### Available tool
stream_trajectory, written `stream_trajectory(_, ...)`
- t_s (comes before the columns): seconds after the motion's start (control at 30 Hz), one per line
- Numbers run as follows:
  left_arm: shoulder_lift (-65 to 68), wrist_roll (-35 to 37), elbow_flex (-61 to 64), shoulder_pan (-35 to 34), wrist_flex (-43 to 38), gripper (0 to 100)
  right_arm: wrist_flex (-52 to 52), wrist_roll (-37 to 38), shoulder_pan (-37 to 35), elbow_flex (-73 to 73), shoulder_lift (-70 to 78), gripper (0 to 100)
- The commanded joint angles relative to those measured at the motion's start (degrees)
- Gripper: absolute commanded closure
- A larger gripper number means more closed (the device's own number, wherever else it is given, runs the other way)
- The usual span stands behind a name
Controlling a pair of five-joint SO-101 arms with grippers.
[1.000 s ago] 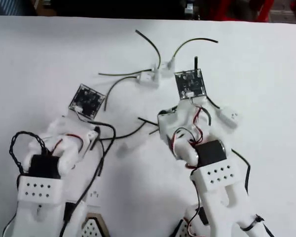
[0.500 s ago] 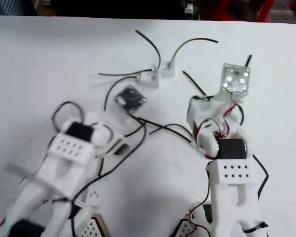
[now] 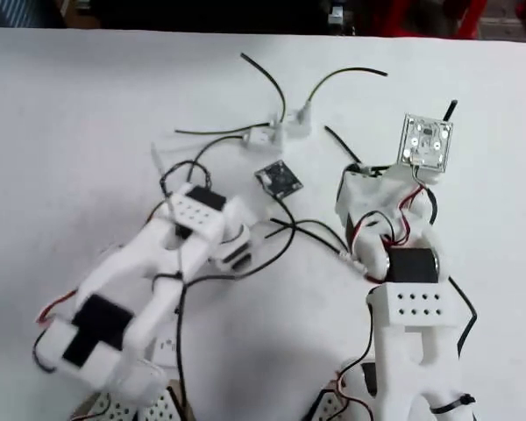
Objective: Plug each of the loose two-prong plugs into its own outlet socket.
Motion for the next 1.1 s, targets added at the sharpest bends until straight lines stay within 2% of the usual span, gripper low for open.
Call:
stream_trajectory(0.0, 4.18, -0.79, -5.98, 0.75, -0.53, 93, -1.10, -0.26, 1.01, -0.70, -1.01, 98.1)
stream_trajectory(0.07, 2.86, -0.79, -5.89, 0.75, -0.44, 98, -1.10, -0.26, 1.01, -0.70, -1.01, 98.1)
stream_trajectory(0.33, -15.25, -0.44, -2.20, -2.07, 0.00, 98, -1.10, -0.26, 1.01, -0.70, -1.01, 98.1)
stream_trajectory(0.43, -19.56, -0.62, 0.00, -5.93, -4.40, 98, -1.10, -0.26, 1.01, -0.70, -1.01, 98.1)
stream_trajectory(0.6, -18.24, -0.97, 5.63, -10.07, -14.51, 98, -1.19, -0.26, 1.01, -0.70, -1.01, 98.1)
stream_trajectory(0.8, -16.84, -5.19, 12.22, -9.36, -22.15, 98, -1.19, -0.26, 1.01, -0.70, -1.01, 98.1)
stream_trajectory(1.07, -16.48, -10.11, 18.11, -3.12, -21.54, 97, -1.19, -0.26, 1.01, -0.70, -1.01, 98.1)
